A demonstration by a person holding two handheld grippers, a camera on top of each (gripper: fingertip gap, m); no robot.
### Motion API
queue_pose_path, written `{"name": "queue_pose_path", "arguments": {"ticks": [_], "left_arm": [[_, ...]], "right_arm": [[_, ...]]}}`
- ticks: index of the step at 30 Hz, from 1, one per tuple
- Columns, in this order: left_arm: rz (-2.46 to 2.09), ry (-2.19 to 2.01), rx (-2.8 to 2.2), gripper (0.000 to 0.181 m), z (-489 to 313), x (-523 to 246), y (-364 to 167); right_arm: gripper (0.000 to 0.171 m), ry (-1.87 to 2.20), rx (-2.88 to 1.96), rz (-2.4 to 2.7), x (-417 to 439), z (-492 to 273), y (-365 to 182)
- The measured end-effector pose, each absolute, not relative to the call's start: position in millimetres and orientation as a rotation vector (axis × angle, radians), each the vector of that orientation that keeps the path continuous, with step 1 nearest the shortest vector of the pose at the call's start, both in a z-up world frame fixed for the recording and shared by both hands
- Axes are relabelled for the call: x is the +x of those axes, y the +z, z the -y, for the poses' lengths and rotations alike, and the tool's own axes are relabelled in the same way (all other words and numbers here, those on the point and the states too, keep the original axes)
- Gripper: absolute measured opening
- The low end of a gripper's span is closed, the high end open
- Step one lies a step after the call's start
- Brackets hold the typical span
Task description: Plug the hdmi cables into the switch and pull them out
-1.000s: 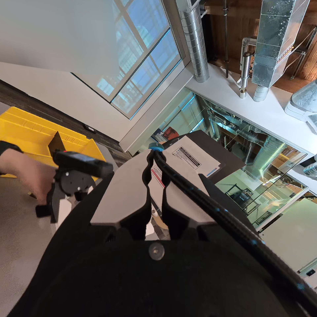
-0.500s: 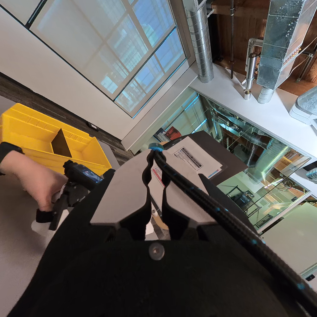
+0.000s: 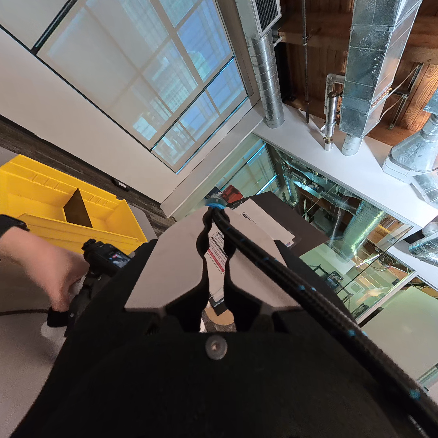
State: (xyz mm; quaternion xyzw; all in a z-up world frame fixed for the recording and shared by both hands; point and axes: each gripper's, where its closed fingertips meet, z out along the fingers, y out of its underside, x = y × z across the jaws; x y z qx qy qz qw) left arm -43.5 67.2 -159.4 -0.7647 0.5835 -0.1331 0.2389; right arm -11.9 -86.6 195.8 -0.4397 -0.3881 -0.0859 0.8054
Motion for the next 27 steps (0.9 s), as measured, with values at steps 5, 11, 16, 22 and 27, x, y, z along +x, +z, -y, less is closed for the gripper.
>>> {"name": "queue_pose_path", "arguments": {"ticks": [5,11,16,22,27], "left_arm": [[-1.573,-0.489,-2.066,0.091,-67.7,-32.7,-162.4],[-1.534,-0.551,-2.004,0.068,-68.9,-31.9,-159.8],[-1.566,-0.514,-2.070,0.066,-68.6,-33.4,-159.6],[-1.476,-0.792,-2.102,0.066,-50.8,-27.8,-127.0],[-1.286,-1.011,-1.920,0.067,-51.9,-37.5,-43.5]], "right_arm": [[0.007,-0.186,-0.935,0.839,-12.3,86.6,195.4],[0.007,-0.195,-0.946,0.839,-11.9,83.9,193.3],[0.007,-0.201,-0.967,0.853,-14.1,79.0,188.1],[0.007,-0.238,-1.023,0.842,-11.1,66.6,181.0],[0.007,-0.313,-1.094,0.791,-6.4,52.3,176.2]]}}
